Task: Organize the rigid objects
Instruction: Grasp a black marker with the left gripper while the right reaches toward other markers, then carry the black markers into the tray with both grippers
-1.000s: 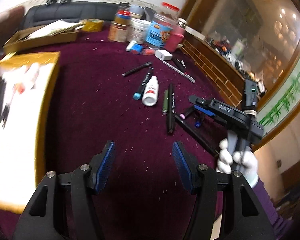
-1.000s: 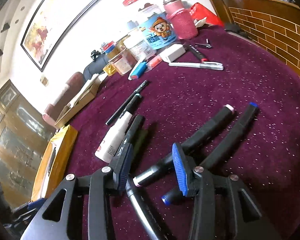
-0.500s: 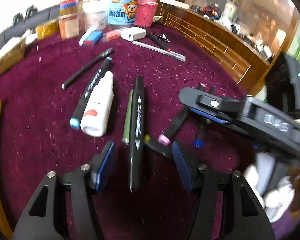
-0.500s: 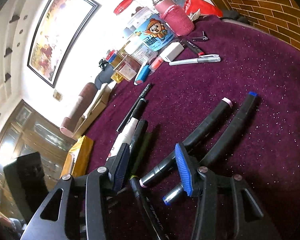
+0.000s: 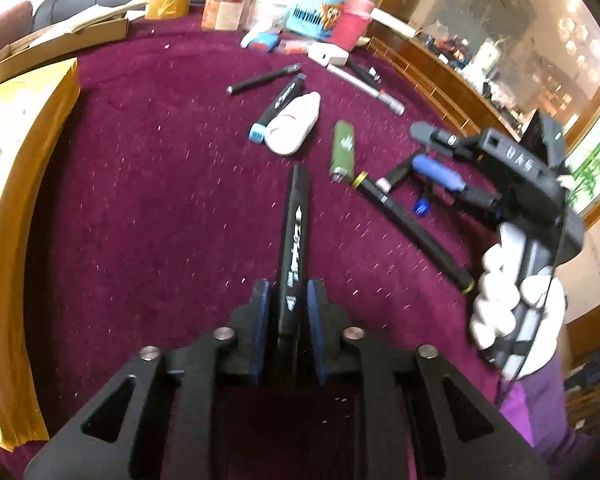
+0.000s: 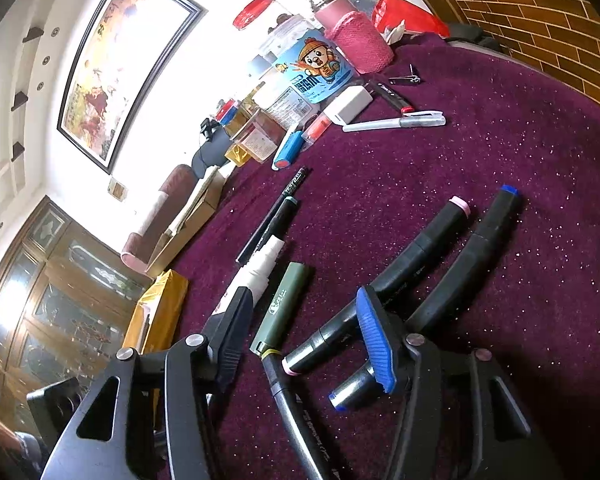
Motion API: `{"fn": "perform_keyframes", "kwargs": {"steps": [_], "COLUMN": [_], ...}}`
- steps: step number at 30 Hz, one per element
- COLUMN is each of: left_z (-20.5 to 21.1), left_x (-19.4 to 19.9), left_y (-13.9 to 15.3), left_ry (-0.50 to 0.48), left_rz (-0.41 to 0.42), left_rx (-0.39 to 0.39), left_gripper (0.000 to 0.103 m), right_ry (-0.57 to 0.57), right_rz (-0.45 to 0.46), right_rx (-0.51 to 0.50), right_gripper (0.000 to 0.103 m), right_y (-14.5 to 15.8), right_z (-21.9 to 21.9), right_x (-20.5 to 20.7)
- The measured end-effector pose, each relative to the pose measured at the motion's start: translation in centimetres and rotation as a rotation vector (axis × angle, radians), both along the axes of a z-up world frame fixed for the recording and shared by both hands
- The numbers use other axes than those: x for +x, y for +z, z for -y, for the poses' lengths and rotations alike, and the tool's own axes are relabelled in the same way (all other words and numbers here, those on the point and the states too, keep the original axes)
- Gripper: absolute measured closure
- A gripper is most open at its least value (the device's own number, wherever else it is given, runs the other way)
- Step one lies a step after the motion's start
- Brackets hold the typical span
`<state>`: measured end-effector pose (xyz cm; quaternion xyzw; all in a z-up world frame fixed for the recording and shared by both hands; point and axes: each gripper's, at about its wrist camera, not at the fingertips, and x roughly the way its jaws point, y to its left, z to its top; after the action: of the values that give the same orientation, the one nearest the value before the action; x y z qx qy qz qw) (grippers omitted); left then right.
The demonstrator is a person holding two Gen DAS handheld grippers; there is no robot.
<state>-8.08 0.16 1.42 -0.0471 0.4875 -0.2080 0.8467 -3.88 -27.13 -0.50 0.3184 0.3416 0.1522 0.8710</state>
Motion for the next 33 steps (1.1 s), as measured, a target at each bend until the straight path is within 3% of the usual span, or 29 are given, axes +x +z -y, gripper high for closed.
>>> {"fn": "perform_keyframes", "kwargs": {"steps": [1, 4, 6, 7, 8, 10, 13, 21, 26, 28, 31, 33], "left_z": [0.3, 2.7, 4.3, 4.8, 4.8, 4.2, 1.5, -3.0, -5.6, -7.0, -9.2, -11.1], "left_x": [-0.1, -0.1, -0.4, -0.6, -0.7, -1.0, -1.3, -3.5, -4.6, -4.8, -5.1, -5.5], "left_y": [0.1, 0.1, -0.2, -0.1, 0.0, 0.1, 0.5, 2.6, 4.0, 4.3, 4.8, 5.2], "left_ry": [-0.003, -0.055, -0.085, -0.096, -0.111, -0.115, -0.088, -0.039, -0.003, 0.023, 0.066, 0.101], "left_rz": [0.021, 0.091, 0.163, 0.177, 0.174, 0.159, 0.11, 0.11, 0.123, 0.132, 0.148, 0.166], "left_rx": [0.015, 0.091, 0.196, 0.218, 0.197, 0.152, 0.047, -0.152, -0.218, -0.236, -0.263, -0.277], "left_gripper": [0.083, 0.062, 0.06, 0.067, 0.09, 0.091, 0.091, 0.091, 0.091, 0.091, 0.091, 0.091], "right_ry": [-0.001, -0.001, -0.008, -0.018, -0.022, -0.011, 0.08, 0.236, 0.247, 0.256, 0.241, 0.241], "right_rz": [0.001, 0.003, 0.003, 0.002, -0.002, -0.05, -0.035, -0.062, -0.091, -0.096, -0.105, -0.11], "right_rx": [-0.007, -0.014, -0.016, -0.022, -0.031, -0.091, -0.212, -0.548, -0.747, -0.752, -0.719, -0.64], "right_gripper": [0.054, 0.054, 0.054, 0.054, 0.054, 0.054, 0.054, 0.054, 0.081, 0.089, 0.089, 0.089], "right_y": [0.0, 0.1, 0.0, 0.1, 0.1, 0.3, 1.7, 1.3, 0.2, 0.2, 0.4, 0.7], "right_z": [-0.1, -0.1, -0.1, -0.1, -0.1, -0.5, -2.0, -7.2, -9.9, -10.2, -10.0, -9.7], "right_x": [0.0, 0.0, -0.1, -0.1, -0.1, -0.1, -2.3, -4.8, -4.7, -4.8, -5.0, -5.4]}}
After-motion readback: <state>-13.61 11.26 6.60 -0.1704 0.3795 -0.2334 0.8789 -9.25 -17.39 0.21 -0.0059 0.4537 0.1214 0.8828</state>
